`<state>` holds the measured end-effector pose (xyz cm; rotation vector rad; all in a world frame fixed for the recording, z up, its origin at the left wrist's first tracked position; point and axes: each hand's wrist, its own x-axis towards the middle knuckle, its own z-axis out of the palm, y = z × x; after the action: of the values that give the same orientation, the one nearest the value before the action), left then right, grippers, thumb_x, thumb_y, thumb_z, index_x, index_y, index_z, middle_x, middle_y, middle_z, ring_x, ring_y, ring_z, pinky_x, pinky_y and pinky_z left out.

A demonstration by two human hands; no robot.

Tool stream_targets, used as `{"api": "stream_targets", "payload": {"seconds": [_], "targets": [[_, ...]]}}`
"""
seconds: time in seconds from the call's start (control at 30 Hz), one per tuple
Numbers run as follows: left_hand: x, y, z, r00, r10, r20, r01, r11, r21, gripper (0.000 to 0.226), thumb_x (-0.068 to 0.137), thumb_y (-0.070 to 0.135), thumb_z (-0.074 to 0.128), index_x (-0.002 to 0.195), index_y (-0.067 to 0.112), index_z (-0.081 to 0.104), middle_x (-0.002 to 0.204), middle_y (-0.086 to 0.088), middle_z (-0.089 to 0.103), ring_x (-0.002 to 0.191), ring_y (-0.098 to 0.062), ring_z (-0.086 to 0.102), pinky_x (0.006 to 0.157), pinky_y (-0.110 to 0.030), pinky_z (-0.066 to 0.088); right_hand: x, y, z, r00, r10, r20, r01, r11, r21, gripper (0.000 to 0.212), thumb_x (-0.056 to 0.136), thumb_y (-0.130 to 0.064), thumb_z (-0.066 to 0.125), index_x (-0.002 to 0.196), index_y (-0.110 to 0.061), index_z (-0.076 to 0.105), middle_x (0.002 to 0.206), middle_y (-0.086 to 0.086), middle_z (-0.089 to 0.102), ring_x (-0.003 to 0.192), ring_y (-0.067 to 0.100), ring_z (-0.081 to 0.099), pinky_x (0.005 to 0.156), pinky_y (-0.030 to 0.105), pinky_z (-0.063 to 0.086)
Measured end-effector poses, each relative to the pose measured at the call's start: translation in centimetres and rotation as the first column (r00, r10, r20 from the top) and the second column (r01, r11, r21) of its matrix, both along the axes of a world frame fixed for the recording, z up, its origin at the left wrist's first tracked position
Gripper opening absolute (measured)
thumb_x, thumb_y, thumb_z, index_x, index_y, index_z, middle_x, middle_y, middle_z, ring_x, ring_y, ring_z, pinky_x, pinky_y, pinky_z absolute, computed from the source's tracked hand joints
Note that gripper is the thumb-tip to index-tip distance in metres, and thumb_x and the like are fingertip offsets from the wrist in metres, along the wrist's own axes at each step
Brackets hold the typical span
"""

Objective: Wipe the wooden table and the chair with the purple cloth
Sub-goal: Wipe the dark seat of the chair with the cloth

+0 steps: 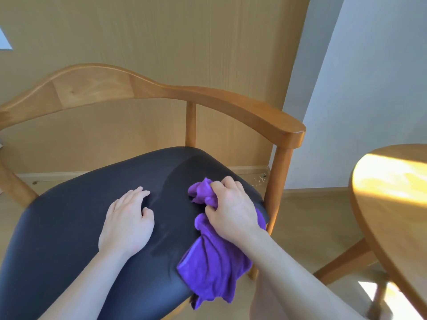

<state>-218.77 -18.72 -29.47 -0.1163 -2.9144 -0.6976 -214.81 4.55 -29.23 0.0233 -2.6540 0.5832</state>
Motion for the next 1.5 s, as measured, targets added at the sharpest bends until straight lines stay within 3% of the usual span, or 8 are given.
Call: {"api": "stream_targets", "payload": {"seconds": [0.1, 0.3, 0.43, 0.63, 0.97, 1.3, 1.4, 1.5], "targets": [[0.0, 0.0, 0.1, 1.0, 0.005, 0.001, -0.005, 1.0, 0.0, 0.048, 0.098, 0.017, 0.039, 0.144, 0.026, 0.049, 0.159, 0.011, 0.035, 0.148, -0.012, 0.023, 0.122, -0.036, 0.019, -2.7, 2.0, 0.8, 0.984, -0.172, 0.04, 0.173, 0.984, -0.036, 0.028, 0.09, -0.022, 0.056, 0.117, -0.018, 0.058, 0.118, 0.003, 0.05, 0.106, 0.029, 0.048, 0.079, 0.037, 0.049], [0.4, 0.4, 0.3, 1.0, 0.02, 0.019, -0.02, 1.0, 0.014, 0.049, 0.098, 0.018, 0.038, 0.145, 0.027, 0.048, 0.16, 0.013, 0.034, 0.148, -0.012, 0.022, 0.122, -0.036, 0.019, -7.2, 4.4, 2.1, 0.919, -0.296, 0.262, 0.35, 0.917, -0.192, 0.036, 0.089, -0.012, 0.051, 0.122, -0.025, 0.054, 0.126, 0.0, 0.045, 0.107, 0.034, 0.049, 0.085, 0.041, 0.045], [0.5, 0.4, 0.3, 0.999, 0.025, 0.026, -0.025, 1.0, 0.014, 0.049, 0.098, 0.017, 0.037, 0.146, 0.026, 0.047, 0.16, 0.012, 0.033, 0.148, -0.013, 0.022, 0.122, -0.036, 0.018, -5.9, 3.9, 2.0, 0.924, -0.258, 0.282, 0.298, 0.948, -0.11, 0.023, 0.094, -0.018, 0.053, 0.115, -0.019, 0.064, 0.116, 0.003, 0.054, 0.111, 0.033, 0.052, 0.091, 0.044, 0.051], [0.3, 0.4, 0.1, 1.0, 0.025, 0.018, -0.025, 1.0, 0.013, 0.05, 0.098, 0.018, 0.037, 0.147, 0.028, 0.046, 0.161, 0.013, 0.032, 0.149, -0.011, 0.021, 0.122, -0.034, 0.016, -1.2, 3.1, 0.7, 0.978, -0.2, 0.067, 0.203, 0.979, -0.034, 0.021, 0.091, -0.017, 0.06, 0.111, -0.016, 0.068, 0.115, 0.004, 0.061, 0.097, 0.031, 0.057, 0.081, 0.037, 0.05], [-0.2, 0.3, -0.4, 0.999, 0.038, -0.027, -0.037, 0.999, 0.015, 0.049, 0.097, 0.019, 0.039, 0.143, 0.03, 0.049, 0.158, 0.015, 0.036, 0.147, -0.009, 0.023, 0.121, -0.033, 0.02, -10.4, 2.4, 1.6, 0.959, -0.239, 0.155, 0.267, 0.943, -0.198, 0.008, 0.091, -0.011, 0.058, 0.096, -0.013, 0.064, 0.104, 0.003, 0.054, 0.1, 0.031, 0.053, 0.087, 0.044, 0.052], [0.0, 0.3, 0.1, 0.981, -0.183, -0.058, 0.176, 0.979, -0.099, 0.043, 0.098, 0.029, 0.042, 0.138, 0.036, 0.055, 0.154, 0.016, 0.042, 0.146, -0.008, 0.029, 0.121, -0.039, 0.017, -5.1, 1.4, 1.5, 0.968, -0.196, 0.155, 0.194, 0.981, 0.028, 0.021, 0.088, -0.018, 0.055, 0.105, -0.011, 0.065, 0.109, 0.009, 0.058, 0.098, 0.037, 0.053, 0.076, 0.038, 0.043], [0.0, 0.8, 0.6, 0.984, -0.175, 0.034, 0.178, 0.968, -0.177, 0.043, 0.097, 0.027, 0.042, 0.138, 0.031, 0.053, 0.152, 0.011, 0.045, 0.143, -0.016, 0.034, 0.117, -0.047, 0.025, -0.6, 0.8, 0.5, 0.988, -0.138, 0.07, 0.138, 0.99, 0.007, 0.013, 0.085, -0.017, 0.056, 0.094, -0.012, 0.065, 0.104, 0.008, 0.06, 0.084, 0.029, 0.045, 0.069, 0.035, 0.04], [-1.1, 3.0, 2.9, 0.965, -0.111, 0.235, 0.175, 0.946, -0.272, 0.036, 0.09, 0.031, 0.042, 0.125, 0.025, 0.051, 0.132, 0.003, 0.051, 0.119, -0.026, 0.046, 0.096, -0.048, 0.044, 0.9, 0.9, 0.5, 0.993, -0.099, 0.058, 0.102, 0.994, -0.041, 0.017, 0.089, -0.019, 0.056, 0.099, -0.014, 0.068, 0.106, 0.002, 0.06, 0.092, 0.024, 0.048, 0.072, 0.036, 0.049]]}}
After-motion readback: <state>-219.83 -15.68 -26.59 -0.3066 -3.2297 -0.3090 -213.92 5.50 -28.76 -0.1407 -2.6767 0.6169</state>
